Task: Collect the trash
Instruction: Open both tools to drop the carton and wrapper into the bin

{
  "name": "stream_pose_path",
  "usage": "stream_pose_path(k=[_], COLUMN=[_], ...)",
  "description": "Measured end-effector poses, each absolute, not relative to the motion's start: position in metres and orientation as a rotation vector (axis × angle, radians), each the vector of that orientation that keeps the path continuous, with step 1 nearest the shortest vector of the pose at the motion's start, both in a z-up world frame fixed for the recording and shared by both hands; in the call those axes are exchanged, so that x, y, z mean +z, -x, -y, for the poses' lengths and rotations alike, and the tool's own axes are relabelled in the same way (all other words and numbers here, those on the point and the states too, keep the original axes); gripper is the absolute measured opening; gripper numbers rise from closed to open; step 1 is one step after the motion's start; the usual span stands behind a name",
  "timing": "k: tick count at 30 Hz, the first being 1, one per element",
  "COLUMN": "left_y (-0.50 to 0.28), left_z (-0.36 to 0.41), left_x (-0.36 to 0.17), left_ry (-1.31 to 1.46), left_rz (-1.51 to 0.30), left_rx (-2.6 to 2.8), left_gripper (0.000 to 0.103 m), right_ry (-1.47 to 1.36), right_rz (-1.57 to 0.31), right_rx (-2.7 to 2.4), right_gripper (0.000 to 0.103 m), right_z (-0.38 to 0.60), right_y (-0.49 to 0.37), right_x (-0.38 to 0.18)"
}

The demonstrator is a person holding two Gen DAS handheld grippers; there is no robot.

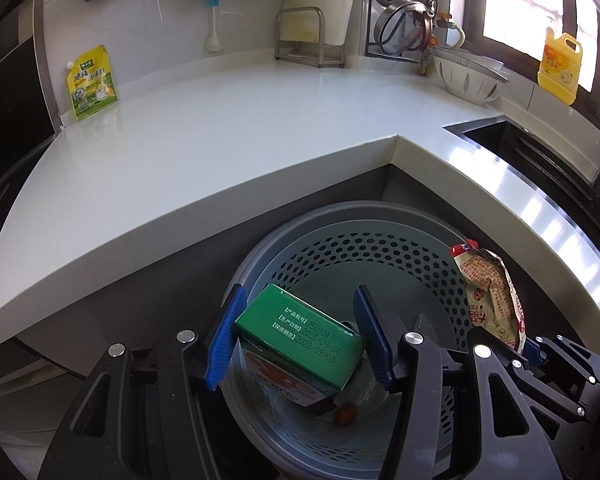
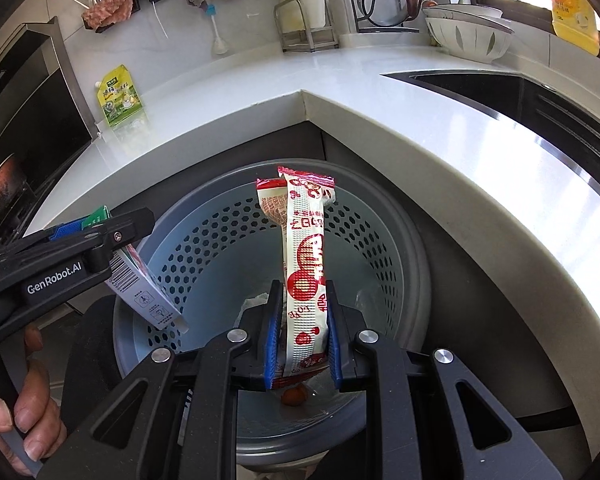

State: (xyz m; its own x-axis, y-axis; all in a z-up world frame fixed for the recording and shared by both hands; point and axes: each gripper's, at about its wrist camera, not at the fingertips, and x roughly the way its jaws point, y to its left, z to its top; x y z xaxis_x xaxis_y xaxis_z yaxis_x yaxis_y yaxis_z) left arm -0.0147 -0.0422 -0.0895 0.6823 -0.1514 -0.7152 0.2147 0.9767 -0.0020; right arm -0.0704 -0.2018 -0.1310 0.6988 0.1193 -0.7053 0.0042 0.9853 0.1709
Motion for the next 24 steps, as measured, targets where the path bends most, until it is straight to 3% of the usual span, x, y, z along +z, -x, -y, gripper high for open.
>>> stream_pose_path(k=[15, 17, 19, 22, 24], left_y=[0.015, 0.015, 0.015, 0.016, 0.017], left_z=[0.039, 0.038, 0.037, 0.036, 0.034], left_x=[-0.095, -0.095, -0.095, -0.093, -0.092], left_ry=[-0.075, -0.072, -0.072, -0.068, -0.067], left_rz=[-0.814, -0.818, -0.82, -0.811, -0.807], left_rx=[-0.194, -0.189, -0.185, -0.175, -0.172], left_gripper=[0.055, 0.055, 0.06, 0.077, 0.077], right_ry=[-0.099, -0.102, -0.106, -0.121, -0.132], right_rz=[-0.764, -0.758, -0.739, -0.723, -0.723], right_rx=[0.004, -0.003, -0.013, -0.009, -0.005], right_gripper=[0.02, 0.027, 0.052, 0.055, 0.055], right_z=[0.198, 0.199, 0.2, 0.202, 0.203], right_y=[0.073, 0.074, 0.078, 0.08, 0.079], right_x=[-0.125, -0.124, -0.12, -0.116, -0.115])
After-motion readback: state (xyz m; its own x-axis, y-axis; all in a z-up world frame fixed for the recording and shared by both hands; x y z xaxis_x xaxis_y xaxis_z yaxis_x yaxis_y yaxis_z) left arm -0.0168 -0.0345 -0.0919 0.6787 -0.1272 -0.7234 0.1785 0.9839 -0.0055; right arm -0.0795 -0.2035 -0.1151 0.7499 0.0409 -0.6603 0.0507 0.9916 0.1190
